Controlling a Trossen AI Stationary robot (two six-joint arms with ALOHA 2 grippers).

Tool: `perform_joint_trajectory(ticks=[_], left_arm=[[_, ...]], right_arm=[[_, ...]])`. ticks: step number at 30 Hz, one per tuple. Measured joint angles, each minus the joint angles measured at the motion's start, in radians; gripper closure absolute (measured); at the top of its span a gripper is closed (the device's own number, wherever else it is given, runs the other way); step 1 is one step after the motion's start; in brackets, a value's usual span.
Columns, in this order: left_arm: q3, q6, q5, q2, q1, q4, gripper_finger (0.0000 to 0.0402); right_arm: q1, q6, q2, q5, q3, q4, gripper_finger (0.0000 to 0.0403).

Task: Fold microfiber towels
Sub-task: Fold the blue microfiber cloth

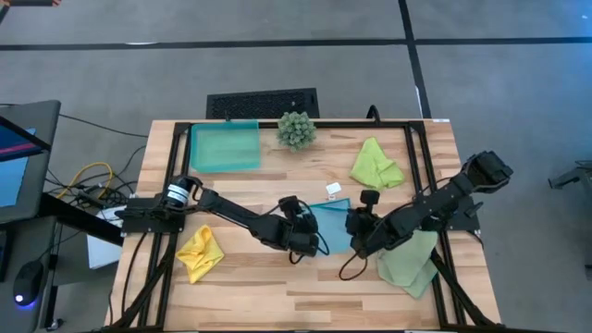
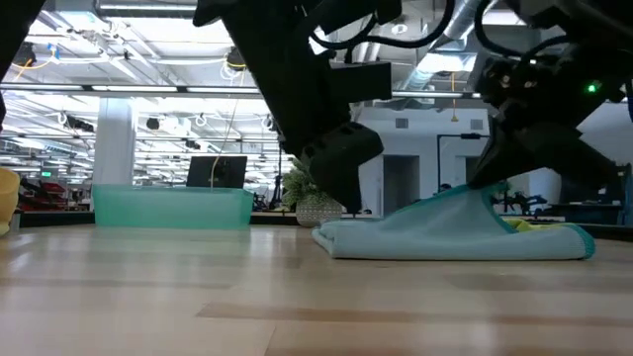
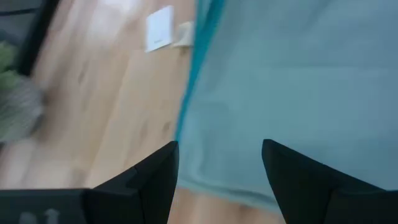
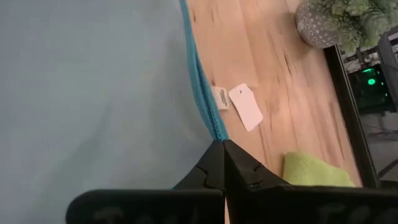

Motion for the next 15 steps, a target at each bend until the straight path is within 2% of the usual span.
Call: perform_joint_trajectory(ticks=[4,7,10,15], left_arm=[[-0.002,-0.094,-0.013,0.000,0.020,-0.093,0.0178],[-0.024,-0.134,-0.007,0.000,0.043,-0.095,0.0178],[-0.051,-0.142,0.013,0.000,0.067,-0.032,0.0189],[-0.090,-0.152,0.052,0.002,0.106,0.059,0.0233]], right_arm=[[-0.023,-0.017,0.000,-0.026,-0.035,0.056,0.0390],[-0.029,-0.018,0.000,-0.027,-0.044,0.055,0.0390],[-0.028,-0.018,0.000,-0.027,-0.044,0.058,0.0390],[-0.027,-0.018,0.000,-0.031,-0.044,0.060,0.0390]])
